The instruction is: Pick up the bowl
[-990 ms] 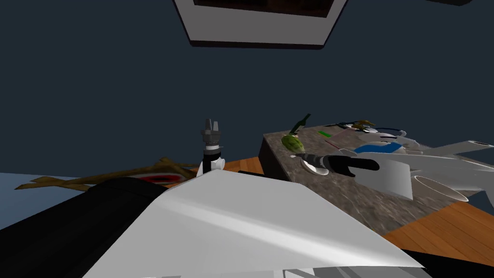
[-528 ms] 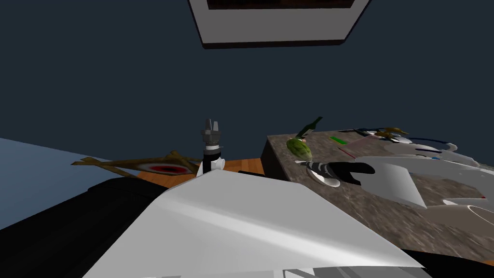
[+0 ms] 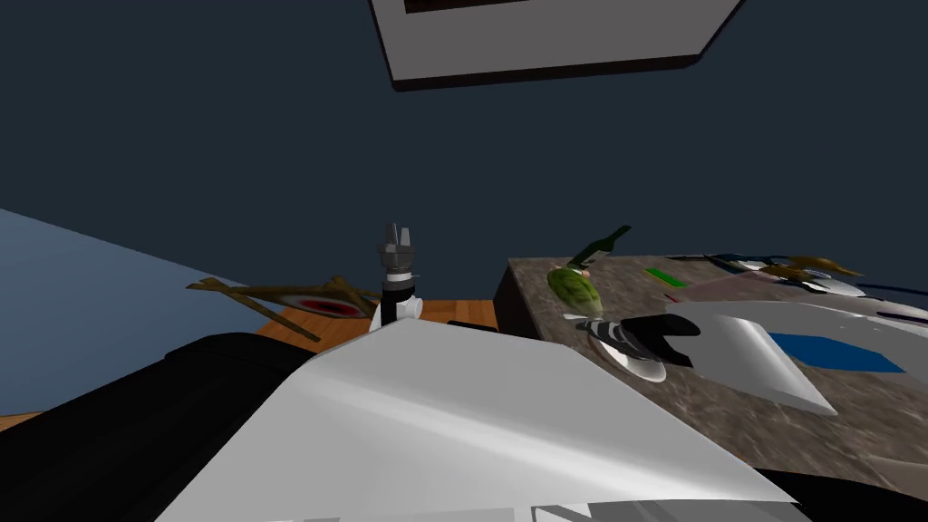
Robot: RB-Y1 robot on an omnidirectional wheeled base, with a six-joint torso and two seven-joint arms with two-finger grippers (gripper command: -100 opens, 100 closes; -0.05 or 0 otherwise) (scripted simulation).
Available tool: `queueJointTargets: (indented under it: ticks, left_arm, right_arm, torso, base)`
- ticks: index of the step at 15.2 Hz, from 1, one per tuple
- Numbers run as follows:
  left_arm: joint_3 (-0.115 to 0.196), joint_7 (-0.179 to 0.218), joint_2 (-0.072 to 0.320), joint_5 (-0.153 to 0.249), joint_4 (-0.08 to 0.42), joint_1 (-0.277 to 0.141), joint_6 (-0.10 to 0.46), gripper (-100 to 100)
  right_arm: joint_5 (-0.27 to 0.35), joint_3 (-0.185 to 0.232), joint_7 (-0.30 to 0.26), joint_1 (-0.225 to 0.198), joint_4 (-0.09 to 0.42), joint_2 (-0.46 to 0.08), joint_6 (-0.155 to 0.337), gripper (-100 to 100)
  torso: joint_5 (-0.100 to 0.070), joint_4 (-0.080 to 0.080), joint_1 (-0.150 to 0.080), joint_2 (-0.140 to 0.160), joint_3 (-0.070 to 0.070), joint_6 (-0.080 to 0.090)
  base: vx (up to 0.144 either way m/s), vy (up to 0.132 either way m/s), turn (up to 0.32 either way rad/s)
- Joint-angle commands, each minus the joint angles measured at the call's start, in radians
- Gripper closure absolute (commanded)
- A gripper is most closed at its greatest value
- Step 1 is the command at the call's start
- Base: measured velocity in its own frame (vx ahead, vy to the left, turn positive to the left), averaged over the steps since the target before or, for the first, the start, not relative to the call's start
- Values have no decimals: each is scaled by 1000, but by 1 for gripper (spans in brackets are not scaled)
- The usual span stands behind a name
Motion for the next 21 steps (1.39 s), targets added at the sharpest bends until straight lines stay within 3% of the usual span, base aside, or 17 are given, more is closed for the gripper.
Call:
queueJointTargets:
  ticks: [1, 4, 5, 6, 8, 11, 13, 14, 18, 19, 21]
  left_arm:
    - [0, 0, 0, 0, 0, 0, 0, 0]
    - [0, 0, 0, 0, 0, 0, 0, 0]
    - [0, 0, 0, 0, 0, 0, 0, 0]
    - [0, 0, 0, 0, 0, 0, 0, 0]
    - [0, 0, 0, 0, 0, 0, 0, 0]
    - [0, 0, 0, 0, 0, 0, 0, 0]
    - [0, 0, 0, 0, 0, 0, 0, 0]
    - [0, 0, 0, 0, 0, 0, 0, 0]
    - [0, 0, 0, 0, 0, 0, 0, 0]
    - [0, 0, 0, 0, 0, 0, 0, 0]
    - [0, 0, 0, 0, 0, 0, 0, 0]
  right_arm:
    - [-14, -8, 2, 37, -2, -19, 9, -100]
    - [-28, 4, -2, 61, -11, -47, 23, -100]
    - [-22, 15, 2, 35, -7, -37, 7, -100]
    - [0, 26, 13, 48, 17, 0, 6, -100]
    - [7, 28, 17, 53, 25, 13, 5, -100]
    - [44, 39, 38, 76, 67, 79, 0, -100]
    - [41, 29, 35, 80, 63, 76, 6, -100]
    - [44, 34, 36, 78, 65, 79, 4, 100]
    - [44, 33, 37, 79, 64, 78, 3, 100]
    - [22, 32, 25, 62, 42, 39, 3, 100]
    - [7, 28, 17, 53, 25, 13, 5, 100]
  torso:
    - [0, 0, 0, 0, 0, 0]
    - [0, 0, 0, 0, 0, -1]
    - [0, 0, -1, -2, -1, -1]
    - [0, -1, -1, -2, -1, 0]
    - [0, 0, 2, 1, 1, 0]
    - [1, 1, 4, 4, 3, 0]
    - [1, 1, 4, 5, 3, 0]
    - [1, 1, 4, 5, 3, 0]
    - [0, 1, 2, 4, 3, 0]
    - [0, 1, 2, 4, 3, 0]
    - [1, 1, 0, 3, 2, 1]
  base:
    - [30, -9, 78]
    - [61, -23, 151]
    - [75, -36, 87]
    - [21, 4, 78]
    - [-2, 28, 60]
    - [-17, 45, 69]
    - [-13, 33, 56]
    - [-3, 8, -2]
    - [0, 0, 0]
    - [7, -21, -90]
    - [17, -43, -107]
